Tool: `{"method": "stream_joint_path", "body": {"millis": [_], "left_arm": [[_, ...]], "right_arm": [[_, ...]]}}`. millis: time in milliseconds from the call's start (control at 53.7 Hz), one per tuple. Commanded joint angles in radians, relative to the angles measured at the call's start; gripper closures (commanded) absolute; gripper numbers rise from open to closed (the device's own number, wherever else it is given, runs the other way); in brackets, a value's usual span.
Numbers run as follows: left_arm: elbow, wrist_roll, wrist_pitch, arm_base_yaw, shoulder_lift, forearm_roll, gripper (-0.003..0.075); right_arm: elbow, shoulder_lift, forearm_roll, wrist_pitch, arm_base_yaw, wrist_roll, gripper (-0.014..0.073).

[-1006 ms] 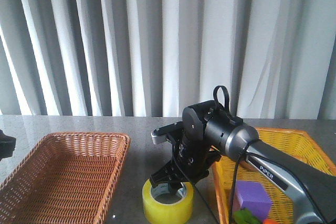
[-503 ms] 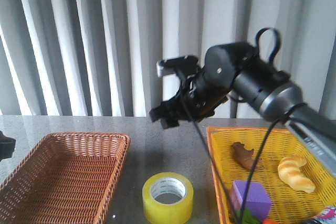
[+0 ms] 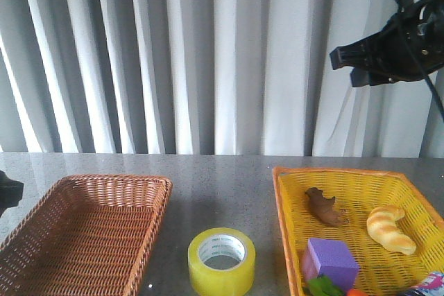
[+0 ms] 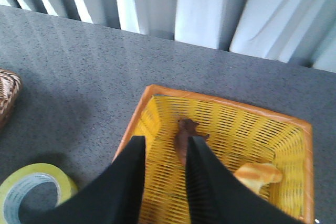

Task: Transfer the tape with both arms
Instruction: 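Raise the right gripper away from the tape roll, then move the left gripper down toward the tape roll on the table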

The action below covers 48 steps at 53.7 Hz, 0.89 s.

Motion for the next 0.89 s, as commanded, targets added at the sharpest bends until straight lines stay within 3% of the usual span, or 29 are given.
{"method": "stream_joint_path", "body": {"millis": [0, 224, 410, 596, 876], "left_arm": [[-0.036, 0.0, -0.077, -0.022, -0.02, -0.014, 0.0203], [-0.036, 0.039, -0.112, -0.092, -0.02, -0.025, 0.0203], [-0.095, 0.072, -0.14, -0.172, -0.007, -0.037, 0.0203], [-0.28, 0.075, -0.097, -0.277, 0.11, -0.034, 0.0203], [-0.604, 0.143, 0.133, -0.39, 0.429, -0.034, 0.0203]], "right_arm": [[0.068, -0.085, -0.012, -0.088, -0.041, -0.025, 0.0592], [0.222, -0.151, -0.019, -0.13, -0.106, -0.039, 0.0603], [0.237, -0.153, -0.033, -0.02, -0.115, -0.04, 0.0603], [0.237, -0.154, -0.031, 0.013, -0.115, -0.04, 0.0603], [0.237, -0.154, -0.031, 0.013, -0.115, -0.04, 0.0602]]}}
